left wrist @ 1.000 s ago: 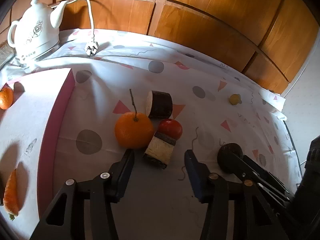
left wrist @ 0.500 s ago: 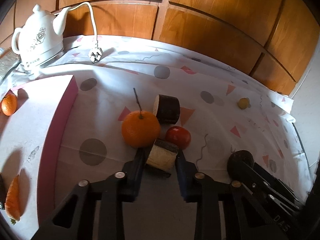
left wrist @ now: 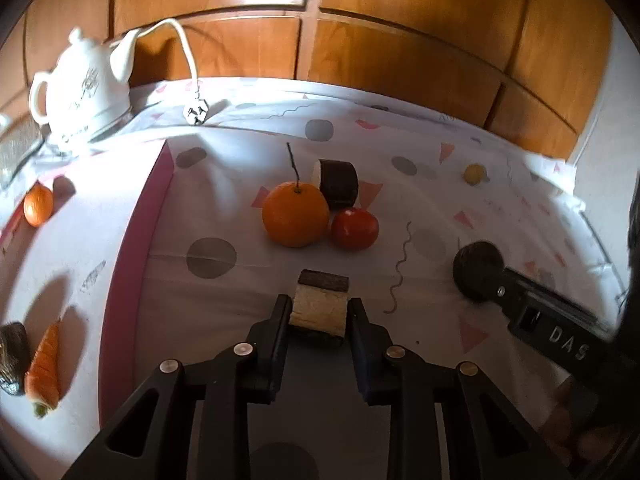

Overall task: Organize fruits
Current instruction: 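Grasp the cut vegetable block with left tool while right tool holds the dark vegetable, then lift the cut block with the left tool while the right tool lifts the dark vegetable, then lower the cut block into the tray with left tool while right tool releases the dark vegetable there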

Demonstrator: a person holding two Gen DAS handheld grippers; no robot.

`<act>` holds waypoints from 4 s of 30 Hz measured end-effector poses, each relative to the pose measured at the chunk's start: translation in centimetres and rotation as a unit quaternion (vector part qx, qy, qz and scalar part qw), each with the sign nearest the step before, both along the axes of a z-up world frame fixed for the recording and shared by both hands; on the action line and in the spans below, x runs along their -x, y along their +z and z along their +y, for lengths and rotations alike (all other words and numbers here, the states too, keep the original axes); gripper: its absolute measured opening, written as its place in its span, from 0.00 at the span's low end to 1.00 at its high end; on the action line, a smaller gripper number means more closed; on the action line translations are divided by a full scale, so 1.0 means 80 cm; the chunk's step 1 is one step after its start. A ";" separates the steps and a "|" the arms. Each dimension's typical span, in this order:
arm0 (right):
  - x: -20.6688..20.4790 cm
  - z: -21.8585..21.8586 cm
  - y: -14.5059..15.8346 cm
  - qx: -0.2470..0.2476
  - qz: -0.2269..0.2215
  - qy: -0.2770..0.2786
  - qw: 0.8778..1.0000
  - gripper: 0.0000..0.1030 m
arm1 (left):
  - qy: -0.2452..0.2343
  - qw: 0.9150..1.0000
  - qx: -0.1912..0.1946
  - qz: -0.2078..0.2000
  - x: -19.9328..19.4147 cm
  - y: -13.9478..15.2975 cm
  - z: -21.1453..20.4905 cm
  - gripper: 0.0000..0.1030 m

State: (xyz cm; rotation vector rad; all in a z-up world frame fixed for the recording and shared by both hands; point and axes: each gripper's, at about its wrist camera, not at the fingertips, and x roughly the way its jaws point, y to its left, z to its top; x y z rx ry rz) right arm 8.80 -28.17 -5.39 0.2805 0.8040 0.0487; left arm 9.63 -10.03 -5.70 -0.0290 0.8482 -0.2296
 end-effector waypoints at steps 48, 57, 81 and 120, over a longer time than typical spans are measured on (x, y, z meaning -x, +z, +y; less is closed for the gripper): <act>-0.021 0.033 -0.003 0.116 0.031 -0.002 0.993 0.42 | -0.004 1.000 0.004 -0.009 0.004 0.001 0.005 0.26; -0.018 0.037 -0.001 0.123 0.029 0.001 0.992 0.41 | -0.002 1.000 -0.011 -0.013 0.012 0.004 0.003 0.25; 0.028 0.088 0.027 0.082 0.014 0.070 0.994 0.41 | 0.016 0.999 0.021 -0.038 0.052 0.071 0.078 0.24; -0.003 0.212 0.063 -0.020 -0.006 0.195 0.981 0.50 | 0.167 0.985 0.020 -0.047 0.048 0.086 0.221 0.47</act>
